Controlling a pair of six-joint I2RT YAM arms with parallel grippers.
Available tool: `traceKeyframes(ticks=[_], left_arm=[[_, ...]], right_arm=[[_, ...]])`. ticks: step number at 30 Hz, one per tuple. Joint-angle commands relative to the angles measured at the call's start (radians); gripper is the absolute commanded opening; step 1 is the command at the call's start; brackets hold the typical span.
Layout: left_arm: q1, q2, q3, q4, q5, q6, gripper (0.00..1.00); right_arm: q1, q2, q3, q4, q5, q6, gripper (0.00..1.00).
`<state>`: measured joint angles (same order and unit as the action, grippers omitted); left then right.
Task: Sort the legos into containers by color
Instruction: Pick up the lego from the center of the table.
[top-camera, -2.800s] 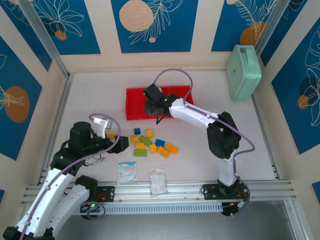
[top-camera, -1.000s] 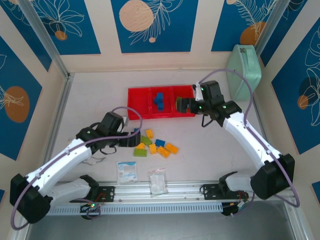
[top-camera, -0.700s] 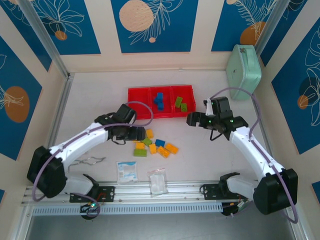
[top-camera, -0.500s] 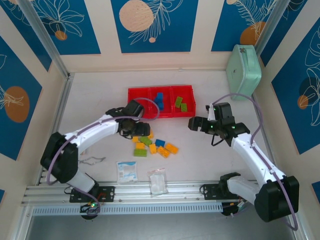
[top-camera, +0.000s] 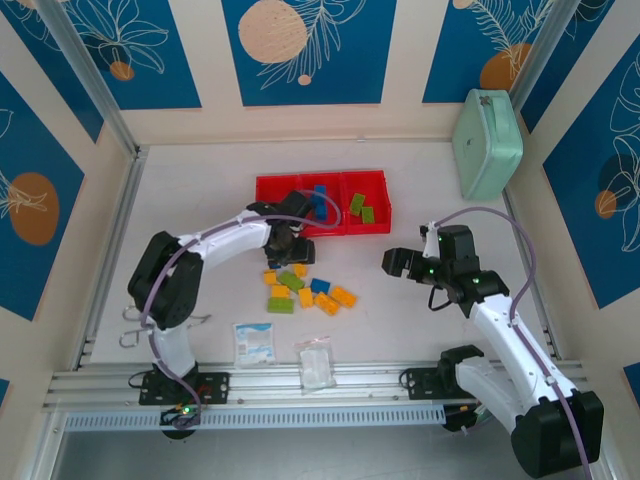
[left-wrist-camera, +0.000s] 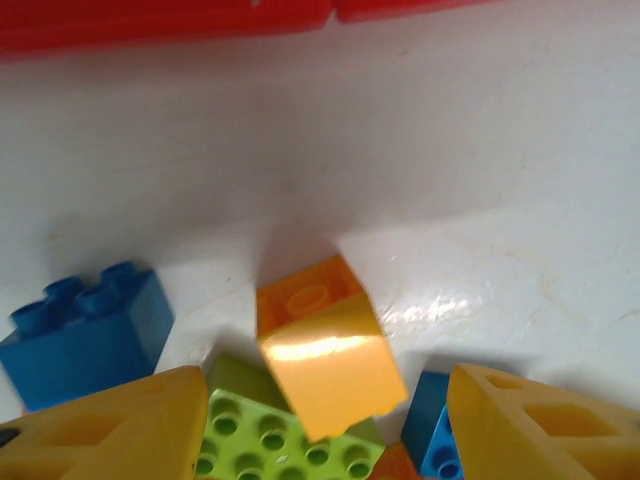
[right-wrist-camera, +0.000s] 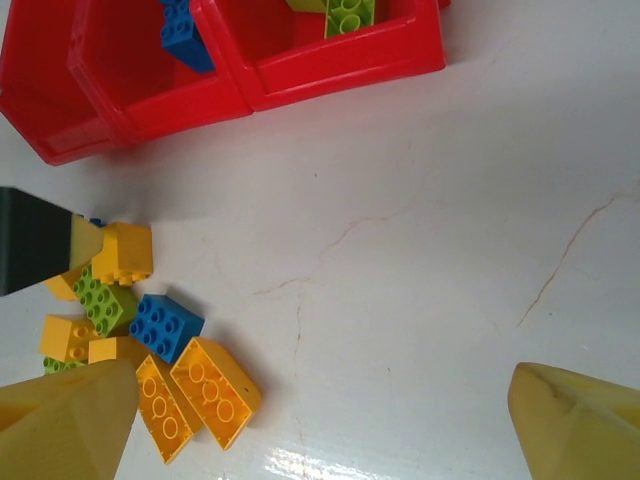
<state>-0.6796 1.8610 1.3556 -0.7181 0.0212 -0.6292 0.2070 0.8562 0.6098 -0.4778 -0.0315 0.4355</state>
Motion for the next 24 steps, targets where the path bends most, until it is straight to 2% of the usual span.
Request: traceKeyframes(ticks=[1, 10, 19, 24], left_arm=[[-0.017, 0.043, 0.049, -0.057, -0.006, -0.016, 0.63], [-0.016, 0.091, 0.06, -0.086, -0.021, -0.014, 0.61], [-0.016, 0.131, 0.074, -0.038, 0.017, 0.004, 0.57], [-0.015, 0.175, 0.116, -0.054, 0.022, 0.023, 0.48]], right_arm=[[-0.008, -0.015, -0.013, 0.007, -0.025, 0.003, 0.95], [-0.009, -0.016, -0.027, 0.007, -0.018, 0.008, 0.95], [-0.013, -0.022, -0.026, 0.003, -0.011, 0.012, 0.95], [-0.013, -0.024, -0.03, 0.003, -0.011, 0.017, 0.95]])
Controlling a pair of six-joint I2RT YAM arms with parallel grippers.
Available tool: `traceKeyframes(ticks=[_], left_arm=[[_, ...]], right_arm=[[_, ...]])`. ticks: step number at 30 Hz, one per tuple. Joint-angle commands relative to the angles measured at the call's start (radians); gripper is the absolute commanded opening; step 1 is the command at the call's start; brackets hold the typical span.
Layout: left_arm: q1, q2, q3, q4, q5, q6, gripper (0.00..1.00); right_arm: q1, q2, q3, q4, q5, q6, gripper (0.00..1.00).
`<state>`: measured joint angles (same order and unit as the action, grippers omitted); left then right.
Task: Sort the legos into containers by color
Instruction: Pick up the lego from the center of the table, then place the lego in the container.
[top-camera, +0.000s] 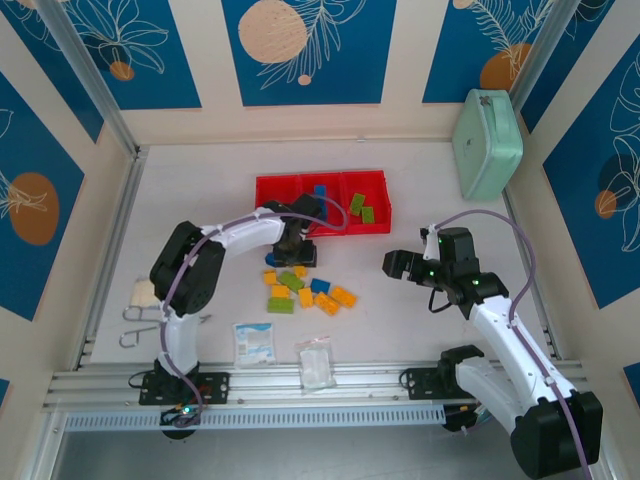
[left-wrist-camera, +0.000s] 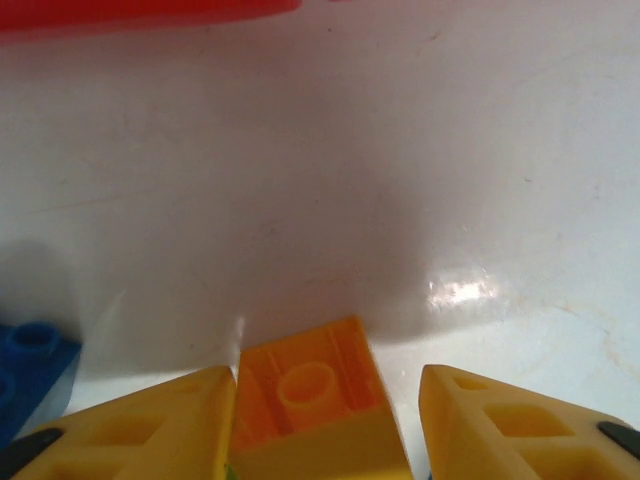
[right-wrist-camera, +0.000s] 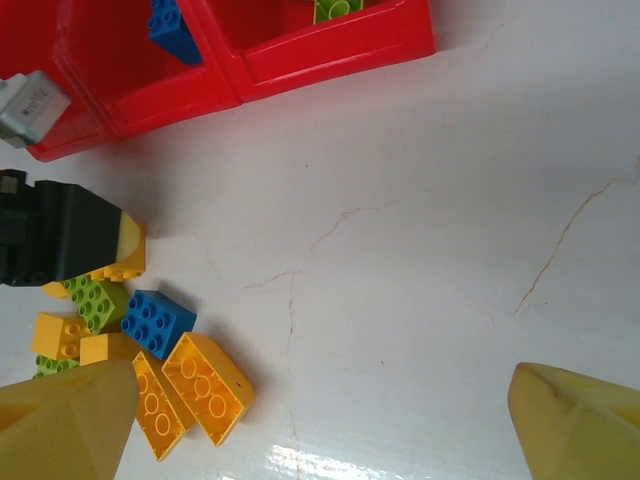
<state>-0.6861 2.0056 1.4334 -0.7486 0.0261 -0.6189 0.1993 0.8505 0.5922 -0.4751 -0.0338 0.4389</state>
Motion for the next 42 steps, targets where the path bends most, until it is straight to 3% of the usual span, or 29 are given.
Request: traceKeyframes(ticks=[1, 14, 19, 24, 29, 35, 42], left_arm=[[-0.01, 0.038, 0.043, -0.028, 0.017, 0.015, 0.46], [-0.009, -0.06, -0.019, 0.055, 0.036, 0.039, 0.25], [-0.008, -0.145, 0.008, 0.011, -0.024, 0.088, 0.16], [0.005, -0.185, 0.099, -0.084, -0.107, 0.153, 0.15], [0.071, -0.171, 0.18, -0.13, -0.165, 0.213, 0.14], [0.188, -0.08, 0.28, -0.13, -0.109, 0.251, 0.13], [0.261, 0.043, 0.393, -0.112, -0.071, 0.26, 0.12]], right_arm=[[-0.005, -0.018, -0.012, -0.002, -0.009, 0.013, 0.95], [-0.011, -0.058, -0.024, -0.017, 0.003, 0.024, 0.95], [-0.013, -0.058, -0.026, -0.014, 0.002, 0.029, 0.95], [-0.016, -0.057, -0.027, -0.011, -0.001, 0.04, 0.95], [-0.018, -0.058, -0.017, -0.02, -0.003, 0.051, 0.95], [-0.018, -0.057, -0.006, -0.032, -0.006, 0.068, 0.95], [-0.018, -0.06, 0.005, -0.053, -0.009, 0.09, 0.95]])
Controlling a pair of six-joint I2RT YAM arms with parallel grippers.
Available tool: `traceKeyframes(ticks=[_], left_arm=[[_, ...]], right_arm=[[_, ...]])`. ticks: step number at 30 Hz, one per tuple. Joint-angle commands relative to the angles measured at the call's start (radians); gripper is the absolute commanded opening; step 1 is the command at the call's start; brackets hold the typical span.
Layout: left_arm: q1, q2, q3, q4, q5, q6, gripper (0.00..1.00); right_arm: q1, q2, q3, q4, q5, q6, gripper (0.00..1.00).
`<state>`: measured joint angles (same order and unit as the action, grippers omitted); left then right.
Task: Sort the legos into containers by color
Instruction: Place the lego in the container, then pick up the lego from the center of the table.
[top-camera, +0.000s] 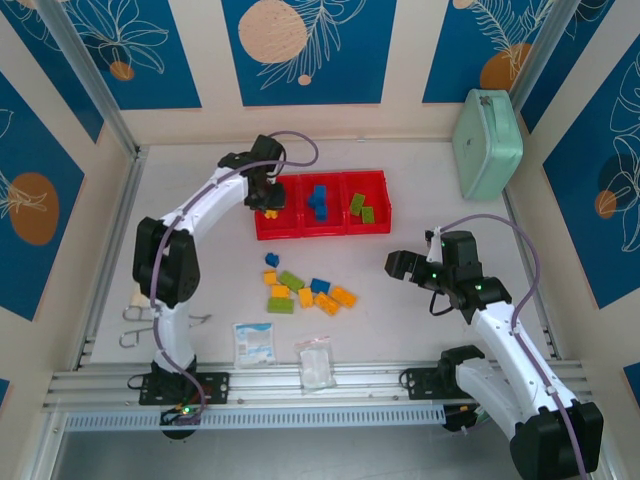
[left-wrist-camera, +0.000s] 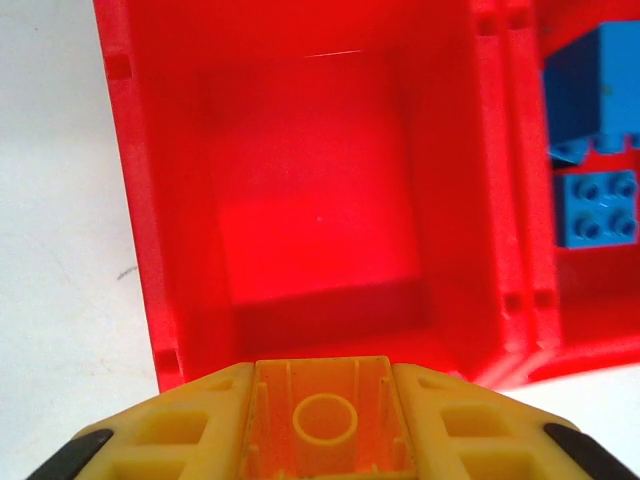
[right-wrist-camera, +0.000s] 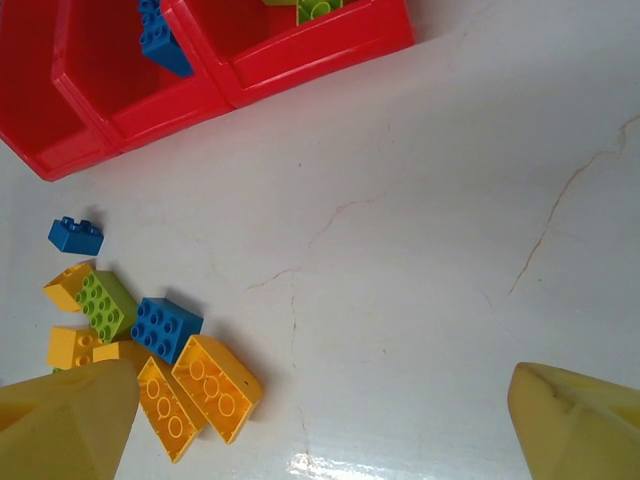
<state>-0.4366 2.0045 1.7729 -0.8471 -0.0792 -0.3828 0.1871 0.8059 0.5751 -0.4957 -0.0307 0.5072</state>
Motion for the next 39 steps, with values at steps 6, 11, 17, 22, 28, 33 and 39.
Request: traceKeyframes(ticks=[6, 11, 17, 22, 28, 33, 39], left_arm=[[0.041, 0.115, 0.083, 0.06, 0.08, 0.024, 0.13], [0.046, 0.163, 0.124, 0.066, 0.079, 0.03, 0.3], [0.047, 0.148, 0.113, 0.084, 0.091, 0.033, 0.44], [0.046, 0.097, 0.083, 0.078, 0.111, 0.067, 0.59], [0.044, -0.096, -0.142, 0.15, 0.114, 0.046, 0.75], [0.014, -0.302, -0.416, 0.2, 0.096, 0.002, 1.0], [-0.063, -0.46, -0.672, 0.235, 0.095, -0.051, 0.95]], right_arm=[[-0.002, -0.022, 0.021, -0.04, -0.014, 0.042, 0.95], [-0.001, -0.015, 0.026, -0.053, -0.017, 0.057, 0.96], [0.0, 0.007, 0.026, -0.068, -0.021, 0.07, 0.98], [0.001, 0.022, 0.026, -0.068, -0.026, 0.08, 0.99], [0.003, 0.041, 0.023, -0.06, -0.033, 0.091, 0.99], [0.005, 0.082, 0.021, -0.032, -0.053, 0.09, 0.99], [0.021, 0.149, 0.034, 0.009, -0.094, 0.06, 0.99]])
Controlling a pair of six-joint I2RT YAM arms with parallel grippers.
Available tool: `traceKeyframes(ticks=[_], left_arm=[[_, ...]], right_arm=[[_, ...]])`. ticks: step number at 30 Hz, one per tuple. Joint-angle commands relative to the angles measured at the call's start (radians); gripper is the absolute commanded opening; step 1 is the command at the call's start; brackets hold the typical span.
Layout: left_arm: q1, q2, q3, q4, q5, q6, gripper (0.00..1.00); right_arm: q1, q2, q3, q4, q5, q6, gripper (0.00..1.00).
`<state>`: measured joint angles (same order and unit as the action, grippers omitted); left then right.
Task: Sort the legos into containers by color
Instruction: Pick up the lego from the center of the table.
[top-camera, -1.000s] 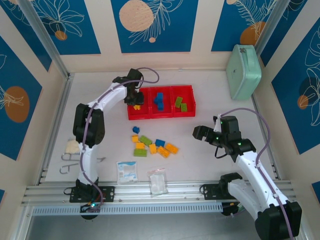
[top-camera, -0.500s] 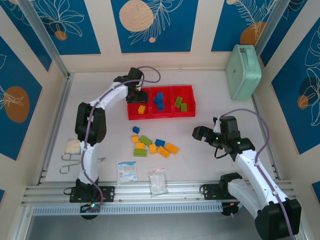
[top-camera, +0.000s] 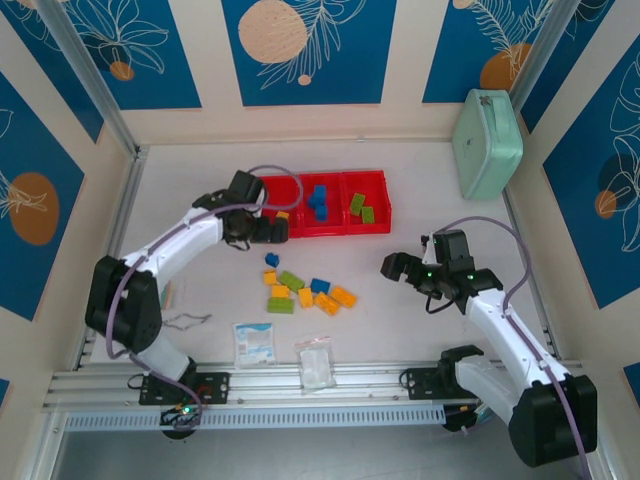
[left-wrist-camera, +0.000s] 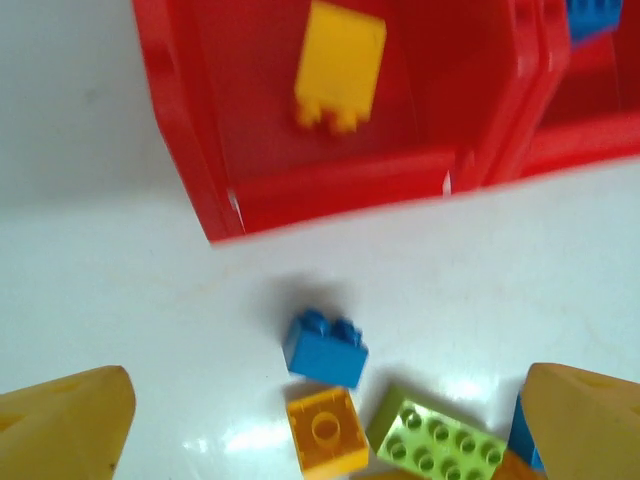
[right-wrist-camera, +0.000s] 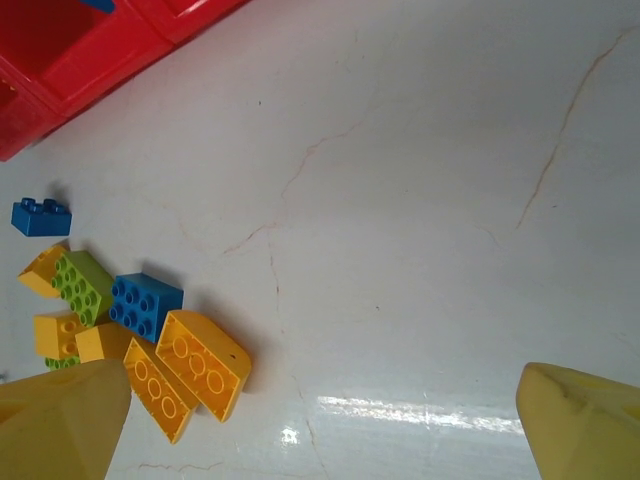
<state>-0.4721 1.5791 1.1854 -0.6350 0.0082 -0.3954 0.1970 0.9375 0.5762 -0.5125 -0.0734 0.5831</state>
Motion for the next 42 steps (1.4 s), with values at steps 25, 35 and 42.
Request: traceKeyframes(ticks=[25, 35, 42], left_arm=[[-0.028, 0.113, -0.225, 0.101, 0.045, -0.148, 0.51], [-0.028, 0.089, -0.231, 0.125, 0.125, -0.138, 0.37], [-0.04, -0.041, -0.178, 0.067, 0.084, -0.112, 0.33]], right_arm=[[0.073, 0.095, 0.036, 0.065, -0.014, -0.002, 1.0], [0.076, 0.077, 0.022, 0.068, 0.006, 0.018, 1.0], [0.071, -0.002, -0.004, 0.064, 0.084, 0.049, 1.0]])
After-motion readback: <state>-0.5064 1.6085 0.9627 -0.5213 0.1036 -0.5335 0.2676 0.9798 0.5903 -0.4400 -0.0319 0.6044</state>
